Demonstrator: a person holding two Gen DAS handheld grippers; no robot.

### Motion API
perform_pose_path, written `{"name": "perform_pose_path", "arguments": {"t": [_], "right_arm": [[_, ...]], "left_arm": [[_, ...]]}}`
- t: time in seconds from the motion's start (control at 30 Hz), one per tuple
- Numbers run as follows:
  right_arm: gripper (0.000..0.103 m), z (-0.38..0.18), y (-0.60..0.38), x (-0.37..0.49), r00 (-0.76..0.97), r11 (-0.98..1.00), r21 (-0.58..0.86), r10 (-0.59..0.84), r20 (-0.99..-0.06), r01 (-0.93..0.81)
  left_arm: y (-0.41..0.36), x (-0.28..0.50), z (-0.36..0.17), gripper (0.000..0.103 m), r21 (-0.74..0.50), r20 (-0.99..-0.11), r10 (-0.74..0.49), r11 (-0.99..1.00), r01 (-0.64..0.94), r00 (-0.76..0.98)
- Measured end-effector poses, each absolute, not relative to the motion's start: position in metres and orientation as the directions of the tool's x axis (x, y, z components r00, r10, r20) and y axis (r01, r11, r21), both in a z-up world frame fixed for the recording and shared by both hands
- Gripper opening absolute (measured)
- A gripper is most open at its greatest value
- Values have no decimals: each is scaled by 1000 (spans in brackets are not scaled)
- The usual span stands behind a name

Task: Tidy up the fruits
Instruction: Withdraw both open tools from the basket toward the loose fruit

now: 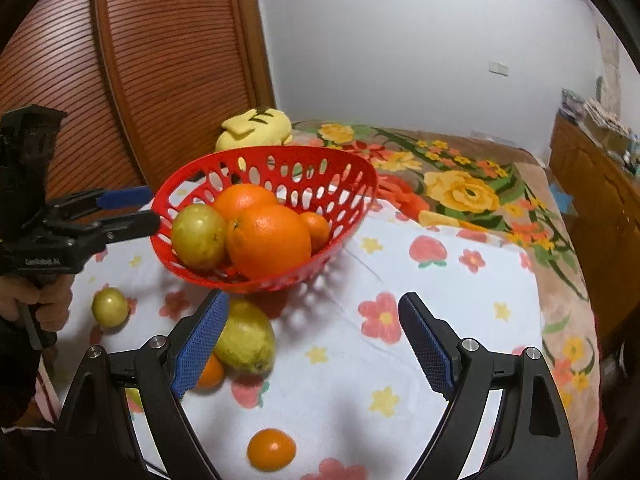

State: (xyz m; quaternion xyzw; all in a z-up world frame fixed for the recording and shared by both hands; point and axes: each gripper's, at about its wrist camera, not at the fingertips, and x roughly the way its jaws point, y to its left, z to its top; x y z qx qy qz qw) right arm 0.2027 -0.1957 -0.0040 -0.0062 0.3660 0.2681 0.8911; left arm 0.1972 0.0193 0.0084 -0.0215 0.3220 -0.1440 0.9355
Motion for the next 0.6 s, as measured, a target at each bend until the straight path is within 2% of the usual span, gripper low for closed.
{"name": "perform_pose_path", "arguments": {"t": [0.27,0.6], "right_arm": [[89,-8,-205,164,642,884,202,448,-622,-421],[90,-20,-209,123,682,904,219,422,-597,-368]], "left_arm": [[35,166,9,75,-125,-583,-262,964,234,769],[51,130,-18,75,-111,-617,-221,975,195,755]]}}
